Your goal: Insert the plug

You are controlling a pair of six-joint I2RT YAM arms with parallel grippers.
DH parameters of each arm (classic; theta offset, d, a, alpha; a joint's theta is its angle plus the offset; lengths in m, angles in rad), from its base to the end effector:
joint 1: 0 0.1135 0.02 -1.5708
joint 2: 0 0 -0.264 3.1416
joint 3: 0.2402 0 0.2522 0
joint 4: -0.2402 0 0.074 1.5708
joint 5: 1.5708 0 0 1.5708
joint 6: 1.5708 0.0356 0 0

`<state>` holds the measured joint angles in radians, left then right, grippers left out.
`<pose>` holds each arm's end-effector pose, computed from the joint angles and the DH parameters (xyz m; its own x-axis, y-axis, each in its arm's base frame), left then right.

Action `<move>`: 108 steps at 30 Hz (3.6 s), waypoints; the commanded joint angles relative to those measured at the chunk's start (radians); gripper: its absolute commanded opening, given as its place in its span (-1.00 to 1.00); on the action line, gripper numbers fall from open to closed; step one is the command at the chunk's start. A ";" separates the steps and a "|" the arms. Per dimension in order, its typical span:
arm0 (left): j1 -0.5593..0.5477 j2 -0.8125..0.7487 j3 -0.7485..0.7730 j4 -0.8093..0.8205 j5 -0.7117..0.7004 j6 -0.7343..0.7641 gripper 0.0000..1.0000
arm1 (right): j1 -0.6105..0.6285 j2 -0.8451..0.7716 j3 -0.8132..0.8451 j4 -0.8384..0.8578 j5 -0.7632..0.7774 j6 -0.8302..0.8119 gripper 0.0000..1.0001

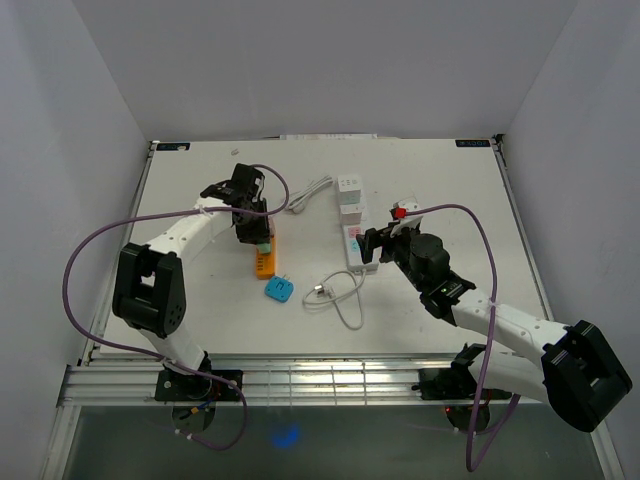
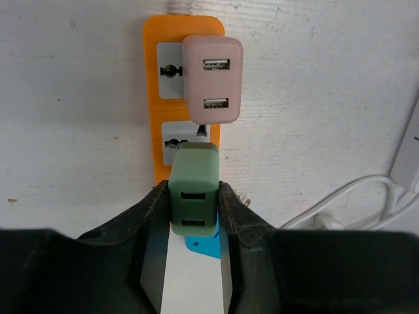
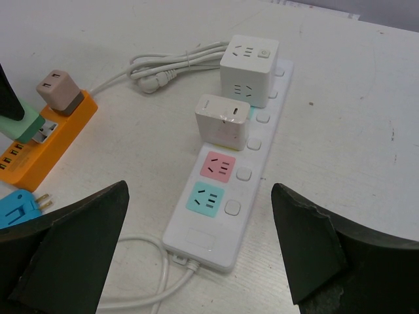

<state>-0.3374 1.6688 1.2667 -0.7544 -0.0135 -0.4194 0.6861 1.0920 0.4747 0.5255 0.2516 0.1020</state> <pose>0.3199 -0.1117 0.2353 -0.9216 -0.1082 -0.3727 -0.0541 0.9868 -0.1526 0.1920 0.1457 0.2450 -0.1135 0.0345 -0.9929 -0.4123 0.9076 0.0787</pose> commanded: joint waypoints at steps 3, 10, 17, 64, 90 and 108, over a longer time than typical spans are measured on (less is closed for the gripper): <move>0.001 -0.003 0.037 0.017 -0.022 0.011 -1.00 | -0.007 -0.021 -0.010 0.053 -0.002 0.008 0.89; 0.001 -0.030 0.043 0.023 -0.008 0.030 -1.00 | -0.010 -0.014 -0.007 0.054 -0.011 0.008 0.89; 0.001 -0.032 0.054 0.020 0.001 0.034 -1.00 | -0.011 -0.011 -0.005 0.053 -0.018 0.008 0.89; -0.091 0.072 0.046 -0.023 -0.224 0.031 -1.00 | -0.026 0.005 -0.002 0.054 -0.046 0.018 0.89; -0.101 0.002 0.054 -0.042 -0.163 0.040 -0.28 | -0.037 0.005 -0.005 0.054 -0.063 0.028 0.89; -0.101 -0.152 0.088 -0.062 -0.128 0.036 0.74 | 0.019 0.109 0.100 -0.059 -0.357 -0.005 0.90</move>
<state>-0.4377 1.5986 1.3239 -0.8104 -0.1638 -0.3744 0.6628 1.1725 0.5201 0.4858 0.0021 0.1135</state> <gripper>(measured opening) 0.864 0.951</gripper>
